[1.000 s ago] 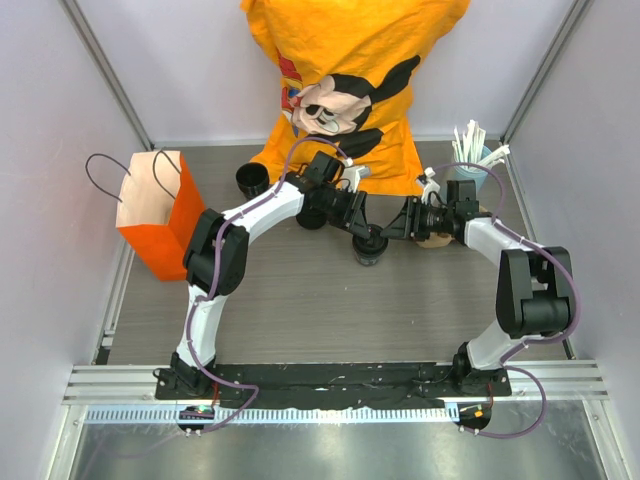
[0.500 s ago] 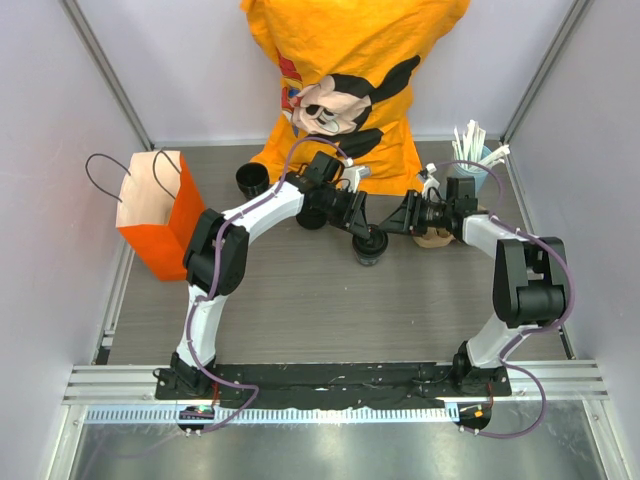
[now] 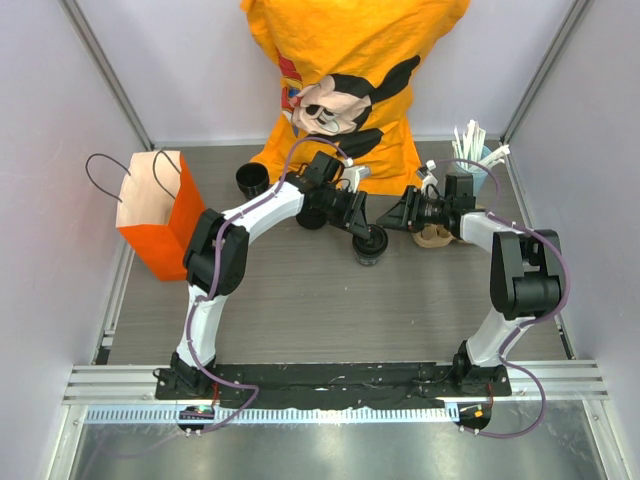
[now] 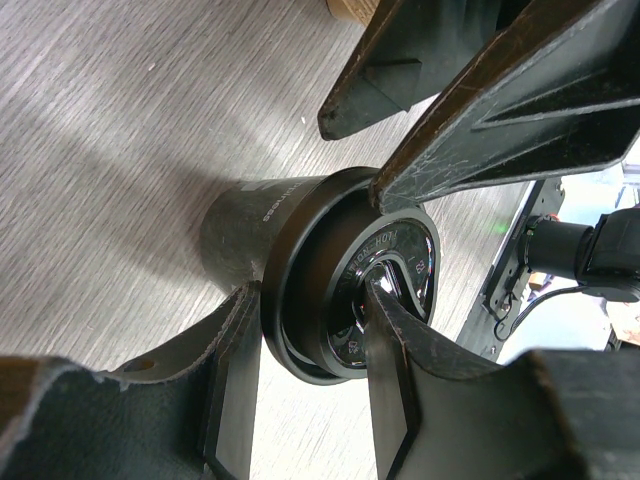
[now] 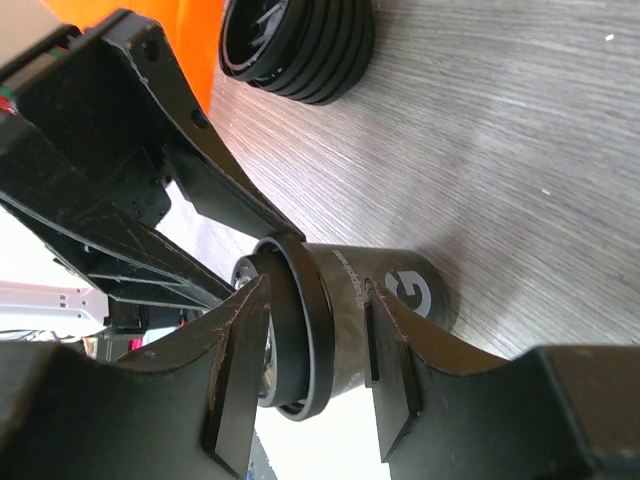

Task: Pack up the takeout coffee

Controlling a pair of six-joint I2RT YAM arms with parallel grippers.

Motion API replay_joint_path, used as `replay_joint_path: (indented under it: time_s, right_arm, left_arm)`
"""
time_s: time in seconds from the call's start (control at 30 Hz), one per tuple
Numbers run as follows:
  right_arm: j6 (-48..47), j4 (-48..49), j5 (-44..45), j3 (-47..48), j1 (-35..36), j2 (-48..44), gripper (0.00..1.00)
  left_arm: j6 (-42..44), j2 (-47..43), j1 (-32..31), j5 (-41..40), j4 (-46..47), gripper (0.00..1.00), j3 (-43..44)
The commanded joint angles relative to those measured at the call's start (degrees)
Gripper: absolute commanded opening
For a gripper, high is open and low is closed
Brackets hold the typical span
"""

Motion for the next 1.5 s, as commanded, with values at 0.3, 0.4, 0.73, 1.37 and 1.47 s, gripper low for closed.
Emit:
replay_joint_path:
  time_s: [0.3, 0.4, 0.73, 1.37, 1.47]
  right_arm:
    - [-3.2, -0.8, -1.1, 2.1, 0.1, 0.3, 0.45]
    - [-4.0, -1.5, -1.1, 2.2, 0.8, 0.4, 0.45]
    - [-10.0, -8.0, 1.1, 2.6, 3.2, 0.5, 0.45]
    - [-18.1, -15.8, 5.6, 2.7, 4.8, -0.2, 0.36]
    - [-19.3, -16.5, 7.1, 2.6, 6.1, -0.9, 0.36]
  left_arm:
    - [4.3, 4.0, -0.3, -6.2, -6.6, 0.08, -1.8]
    - [4.3, 4.1, -0.3, -6.2, -6.8, 0.08, -1.5]
    - [4.3, 4.3, -0.3, -6.8, -7.2, 0.08, -1.6]
    - [6.0, 3.4, -0.3, -10.8, -8.2, 0.0, -3.0]
    - [6.5, 3.1, -0.4, -11.6, -8.4, 0.0, -3.4]
